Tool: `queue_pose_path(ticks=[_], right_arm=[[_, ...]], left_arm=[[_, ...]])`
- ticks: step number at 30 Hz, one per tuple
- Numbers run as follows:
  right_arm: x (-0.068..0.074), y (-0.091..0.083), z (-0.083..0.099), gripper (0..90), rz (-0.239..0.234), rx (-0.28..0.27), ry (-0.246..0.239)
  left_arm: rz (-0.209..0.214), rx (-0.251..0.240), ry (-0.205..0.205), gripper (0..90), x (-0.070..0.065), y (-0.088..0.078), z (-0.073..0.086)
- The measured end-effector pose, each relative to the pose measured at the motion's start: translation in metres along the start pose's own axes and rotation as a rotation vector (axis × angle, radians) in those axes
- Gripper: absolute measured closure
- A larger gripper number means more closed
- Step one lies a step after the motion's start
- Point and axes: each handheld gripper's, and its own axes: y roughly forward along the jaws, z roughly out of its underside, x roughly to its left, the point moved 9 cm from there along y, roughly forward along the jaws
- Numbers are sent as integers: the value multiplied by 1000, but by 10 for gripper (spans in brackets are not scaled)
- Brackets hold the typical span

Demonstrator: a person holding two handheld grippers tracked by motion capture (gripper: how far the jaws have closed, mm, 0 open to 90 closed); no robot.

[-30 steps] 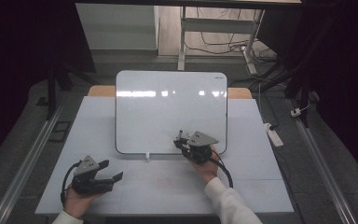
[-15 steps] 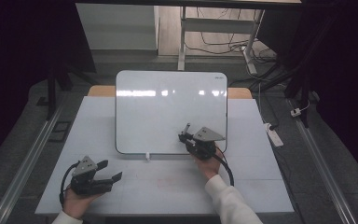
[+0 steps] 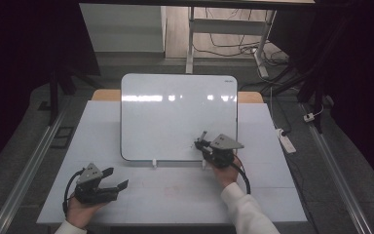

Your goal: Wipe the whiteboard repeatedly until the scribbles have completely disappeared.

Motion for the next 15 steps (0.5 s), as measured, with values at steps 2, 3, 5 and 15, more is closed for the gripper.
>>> queue_pose_path(ticks=[2,3,5,15], right_arm=[[-3,-2,-1,775,17,-5,10],[5,0,2,775,-10,18,-3],[25,5,10,775,-77,66,-78],[21,0,12,775,-65,80,-86]], left_arm=[[-2,-1,-3,242,1,0,0],[-2,0,-4,242,1,1,-1],[1,4,-2,242,1,2,-1],[2,5,-5,242,3,2,0]])
